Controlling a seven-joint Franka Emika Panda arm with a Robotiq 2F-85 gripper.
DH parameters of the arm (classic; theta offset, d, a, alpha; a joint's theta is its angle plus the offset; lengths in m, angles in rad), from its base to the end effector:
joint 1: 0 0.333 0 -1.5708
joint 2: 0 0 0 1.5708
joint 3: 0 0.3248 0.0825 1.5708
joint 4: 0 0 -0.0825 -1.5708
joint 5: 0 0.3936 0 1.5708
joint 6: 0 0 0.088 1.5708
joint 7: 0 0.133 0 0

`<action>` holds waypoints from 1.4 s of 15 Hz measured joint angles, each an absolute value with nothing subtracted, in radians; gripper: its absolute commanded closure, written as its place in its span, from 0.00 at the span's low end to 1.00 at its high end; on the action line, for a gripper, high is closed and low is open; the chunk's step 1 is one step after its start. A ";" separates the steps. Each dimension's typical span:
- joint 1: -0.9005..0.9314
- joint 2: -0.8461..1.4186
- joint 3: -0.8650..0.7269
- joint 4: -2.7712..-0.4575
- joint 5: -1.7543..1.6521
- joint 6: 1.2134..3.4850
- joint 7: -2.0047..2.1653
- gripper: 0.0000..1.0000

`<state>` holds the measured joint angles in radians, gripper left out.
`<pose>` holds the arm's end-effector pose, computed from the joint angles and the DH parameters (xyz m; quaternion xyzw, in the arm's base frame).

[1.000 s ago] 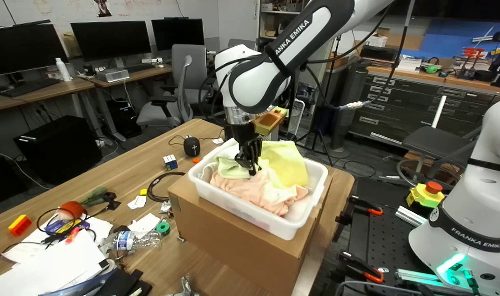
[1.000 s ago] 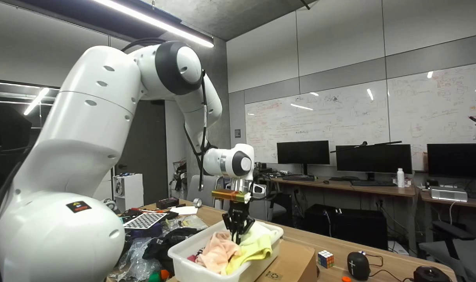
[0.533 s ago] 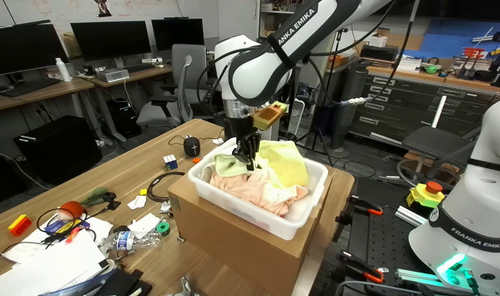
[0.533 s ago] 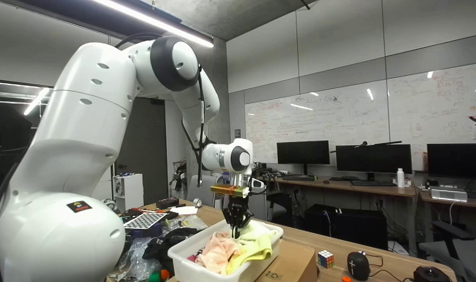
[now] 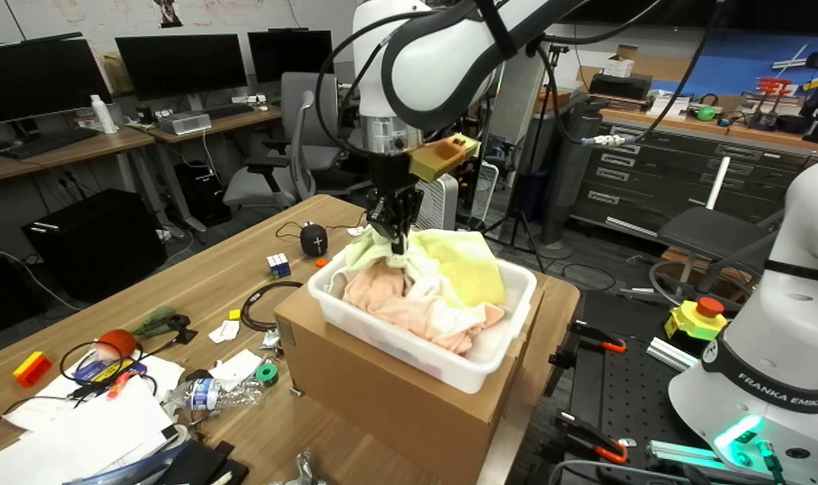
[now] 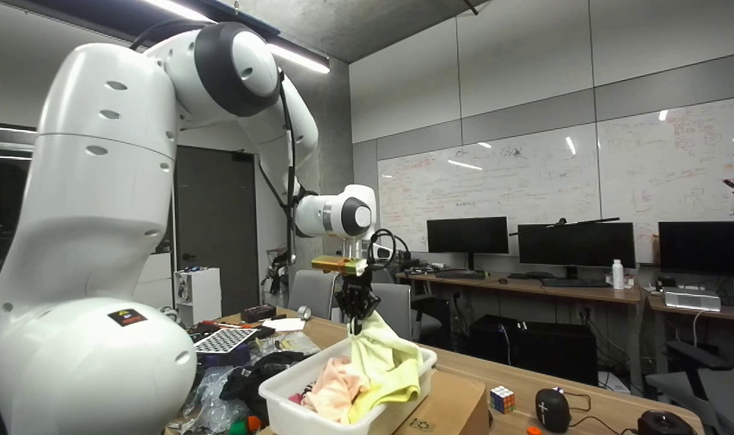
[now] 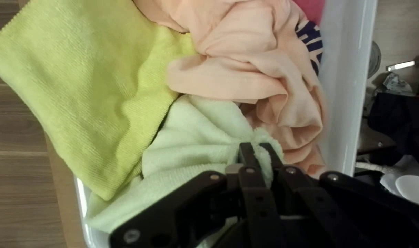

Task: Take the towels and t-shirts out of the box and place them on the table

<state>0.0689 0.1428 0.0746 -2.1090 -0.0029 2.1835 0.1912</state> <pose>0.5586 0.0803 0.3206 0.9991 -0.0232 -0.0342 0.0016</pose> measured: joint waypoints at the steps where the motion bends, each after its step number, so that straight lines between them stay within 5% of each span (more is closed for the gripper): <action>1: 0.076 0.115 0.077 -2.117 -0.003 2.184 0.212 0.98; 11: 0.121 -0.222 0.161 -2.231 -0.003 2.194 0.465 0.98; 21: 0.174 -0.557 0.376 -2.585 0.003 2.301 0.746 0.98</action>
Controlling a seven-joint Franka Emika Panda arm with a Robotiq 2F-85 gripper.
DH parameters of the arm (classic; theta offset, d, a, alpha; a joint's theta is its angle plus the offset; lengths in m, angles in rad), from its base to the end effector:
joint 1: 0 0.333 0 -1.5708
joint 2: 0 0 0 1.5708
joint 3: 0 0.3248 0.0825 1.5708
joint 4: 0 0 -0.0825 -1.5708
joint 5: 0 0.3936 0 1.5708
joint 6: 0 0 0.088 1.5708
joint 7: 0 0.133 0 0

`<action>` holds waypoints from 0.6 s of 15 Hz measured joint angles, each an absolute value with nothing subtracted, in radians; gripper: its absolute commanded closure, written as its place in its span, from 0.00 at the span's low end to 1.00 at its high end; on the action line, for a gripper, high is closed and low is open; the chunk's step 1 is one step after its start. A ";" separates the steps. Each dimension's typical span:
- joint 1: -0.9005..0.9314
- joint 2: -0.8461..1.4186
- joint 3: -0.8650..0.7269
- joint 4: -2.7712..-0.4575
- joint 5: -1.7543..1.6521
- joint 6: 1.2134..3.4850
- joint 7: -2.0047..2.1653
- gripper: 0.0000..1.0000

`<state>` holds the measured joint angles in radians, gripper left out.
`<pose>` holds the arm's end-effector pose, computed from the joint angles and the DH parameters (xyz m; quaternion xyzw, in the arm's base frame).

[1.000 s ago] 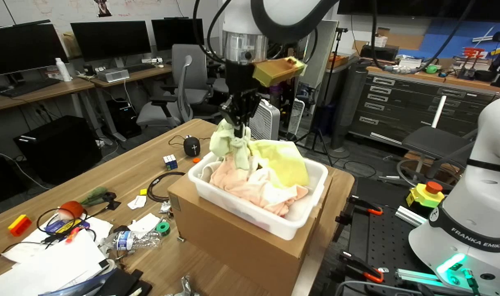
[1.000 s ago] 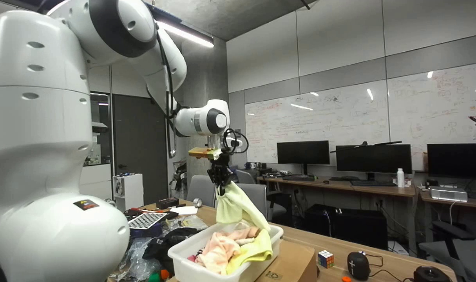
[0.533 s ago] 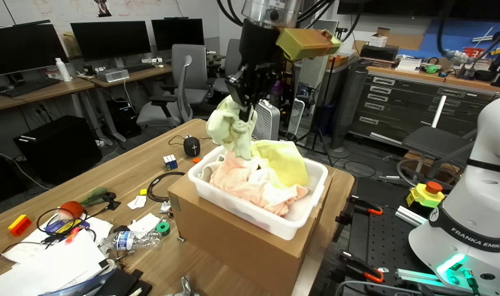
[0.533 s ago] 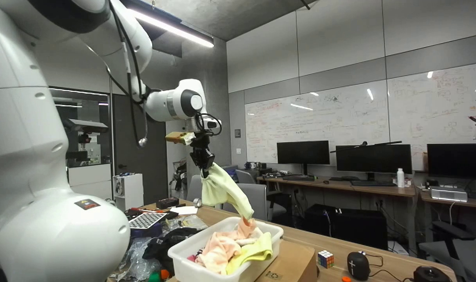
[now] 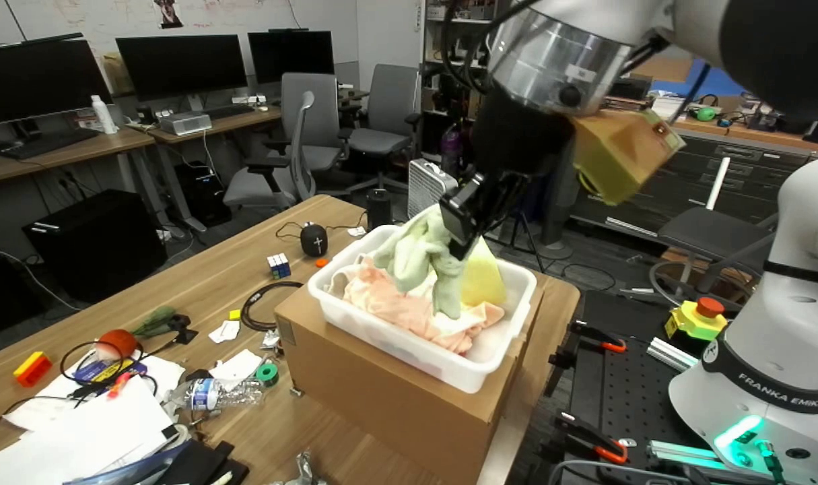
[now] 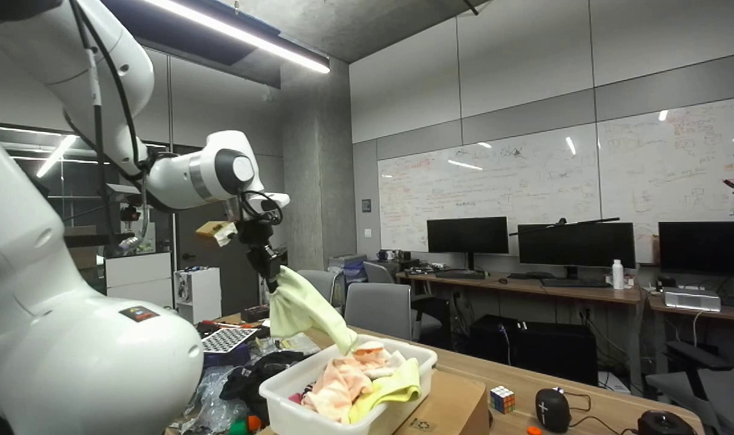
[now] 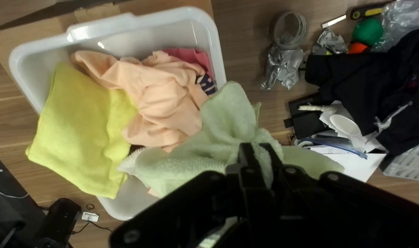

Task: Take the towels and t-shirts out of the box and place them on the table

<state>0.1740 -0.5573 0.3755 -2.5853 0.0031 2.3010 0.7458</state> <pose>0.3526 0.2139 0.4332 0.9818 -0.1119 0.1530 0.0079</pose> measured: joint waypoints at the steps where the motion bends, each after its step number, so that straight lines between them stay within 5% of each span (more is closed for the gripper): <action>1: 0.186 -0.576 0.398 -2.617 0.009 2.312 0.775 0.98; 9: 0.143 -0.588 0.445 -2.541 -0.022 2.340 0.880 0.98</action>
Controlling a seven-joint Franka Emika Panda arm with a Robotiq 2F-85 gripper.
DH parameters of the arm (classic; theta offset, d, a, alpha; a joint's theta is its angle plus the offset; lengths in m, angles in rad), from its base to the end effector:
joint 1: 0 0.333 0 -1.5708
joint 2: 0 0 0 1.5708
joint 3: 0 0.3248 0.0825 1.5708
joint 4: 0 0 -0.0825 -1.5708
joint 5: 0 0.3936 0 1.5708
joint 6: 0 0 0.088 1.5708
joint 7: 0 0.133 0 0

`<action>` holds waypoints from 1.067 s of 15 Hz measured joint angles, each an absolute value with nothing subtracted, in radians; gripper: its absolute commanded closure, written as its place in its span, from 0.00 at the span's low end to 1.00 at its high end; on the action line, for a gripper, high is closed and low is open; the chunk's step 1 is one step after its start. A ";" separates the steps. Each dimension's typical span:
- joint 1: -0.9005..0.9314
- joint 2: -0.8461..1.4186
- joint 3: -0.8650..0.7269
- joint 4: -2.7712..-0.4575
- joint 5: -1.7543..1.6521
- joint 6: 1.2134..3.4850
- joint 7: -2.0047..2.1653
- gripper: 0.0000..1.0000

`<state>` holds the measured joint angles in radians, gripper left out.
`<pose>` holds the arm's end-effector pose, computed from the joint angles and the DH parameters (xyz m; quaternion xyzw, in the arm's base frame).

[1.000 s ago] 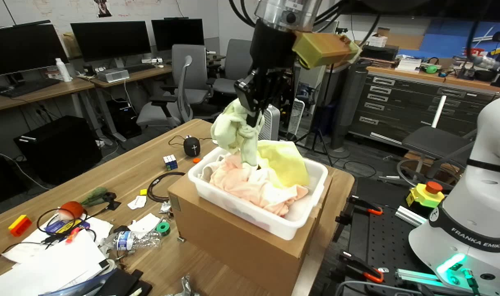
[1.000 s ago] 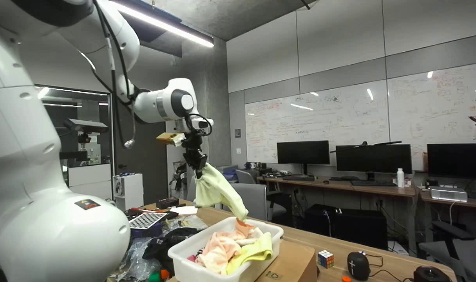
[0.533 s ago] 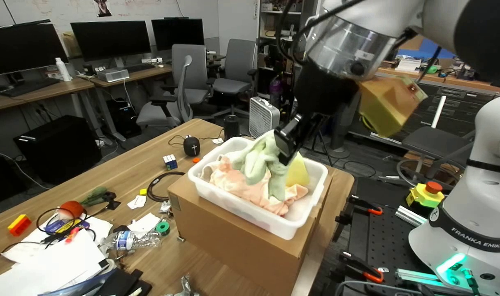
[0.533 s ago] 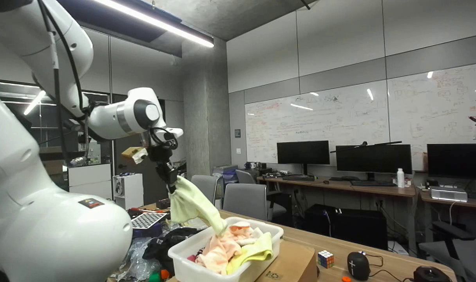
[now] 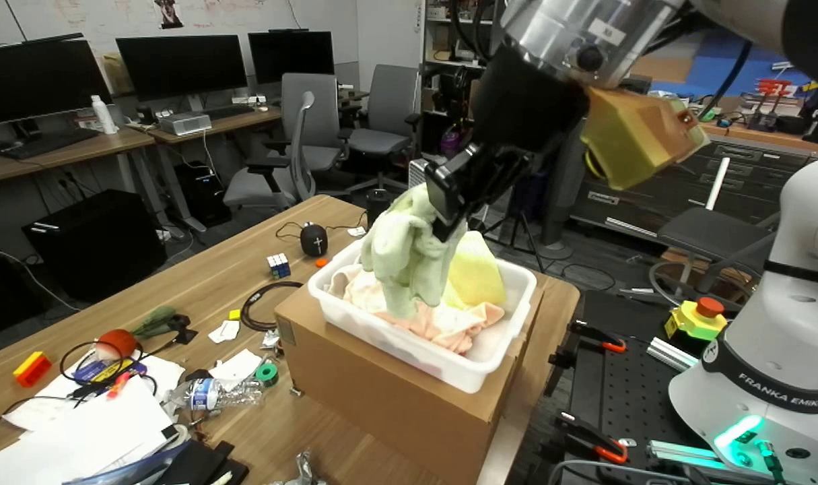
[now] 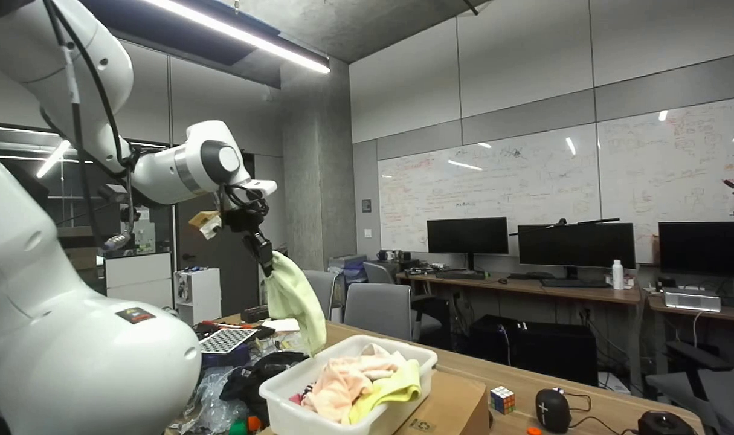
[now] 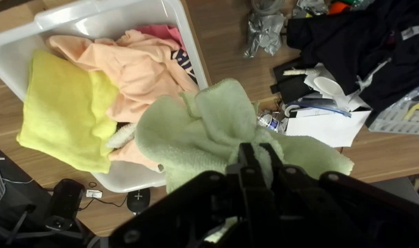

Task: Take the towels and t-shirts out of the box and place them on the table

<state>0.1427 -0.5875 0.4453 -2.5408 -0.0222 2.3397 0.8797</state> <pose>0.3511 0.2380 0.4655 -0.9663 0.1483 -0.2101 0.0102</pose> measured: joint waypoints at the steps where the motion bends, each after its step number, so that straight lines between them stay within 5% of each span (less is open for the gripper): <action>1: 0.137 -0.579 0.443 -2.522 -0.022 2.337 0.880 0.98; 16: 0.184 -0.123 0.308 -2.156 0.146 1.945 0.520 0.98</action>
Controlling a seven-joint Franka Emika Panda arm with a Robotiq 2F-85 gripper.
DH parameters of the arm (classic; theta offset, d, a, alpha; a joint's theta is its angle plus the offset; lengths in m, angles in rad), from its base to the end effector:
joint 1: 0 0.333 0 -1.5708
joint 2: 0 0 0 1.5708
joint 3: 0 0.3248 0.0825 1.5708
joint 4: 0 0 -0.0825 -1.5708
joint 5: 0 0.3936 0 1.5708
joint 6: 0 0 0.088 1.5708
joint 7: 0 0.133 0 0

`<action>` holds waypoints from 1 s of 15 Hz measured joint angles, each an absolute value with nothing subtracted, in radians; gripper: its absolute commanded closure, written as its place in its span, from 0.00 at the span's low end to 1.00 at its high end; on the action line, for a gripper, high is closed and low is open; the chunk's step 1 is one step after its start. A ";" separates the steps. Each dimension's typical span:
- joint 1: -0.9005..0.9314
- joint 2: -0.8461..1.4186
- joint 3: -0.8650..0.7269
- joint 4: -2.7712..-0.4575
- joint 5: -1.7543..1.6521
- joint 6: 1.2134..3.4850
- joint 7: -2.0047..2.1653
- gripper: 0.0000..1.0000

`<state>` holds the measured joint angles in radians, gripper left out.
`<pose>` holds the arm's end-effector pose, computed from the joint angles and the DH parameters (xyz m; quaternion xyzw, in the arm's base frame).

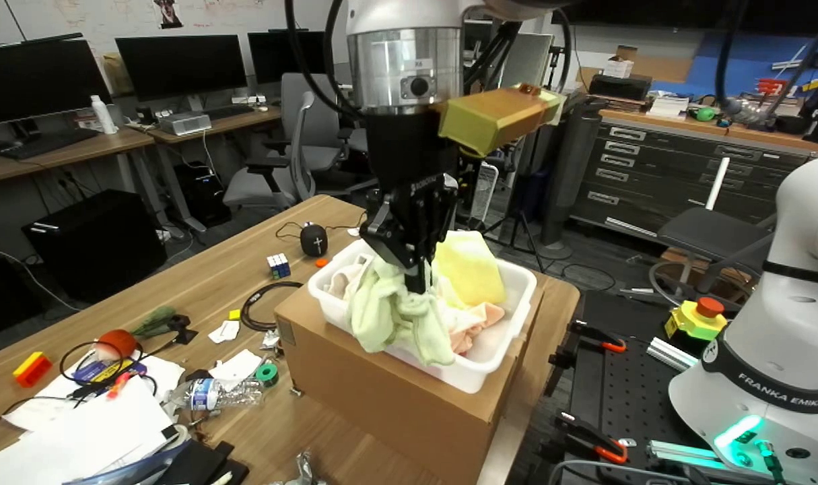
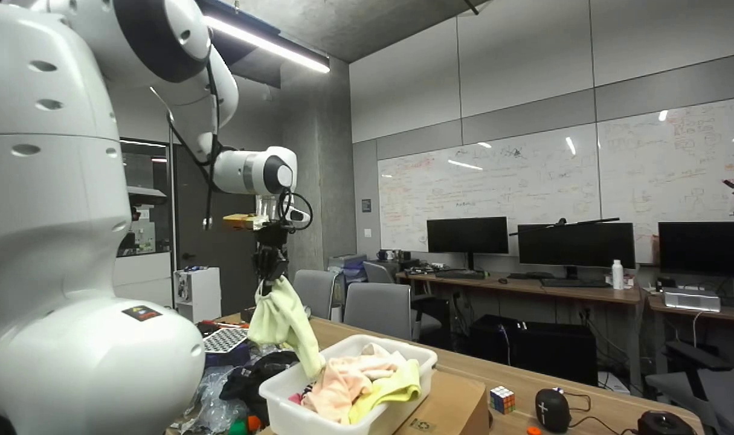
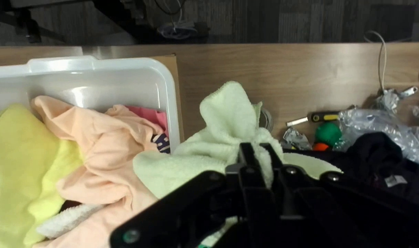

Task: Take the towels and t-shirts out of the box and place them on the table

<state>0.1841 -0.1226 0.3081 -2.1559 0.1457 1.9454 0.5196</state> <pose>0.4406 0.2538 0.4209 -0.9968 0.0454 0.0635 0.0197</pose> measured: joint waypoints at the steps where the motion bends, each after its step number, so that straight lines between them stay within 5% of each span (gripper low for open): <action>1: 0.188 -0.093 0.308 -2.130 0.146 1.913 0.502 0.98; 15: 0.162 0.143 0.201 -1.812 0.382 1.455 0.100 0.98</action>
<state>0.1623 0.1430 0.2010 -1.8120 0.3820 1.4551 0.0996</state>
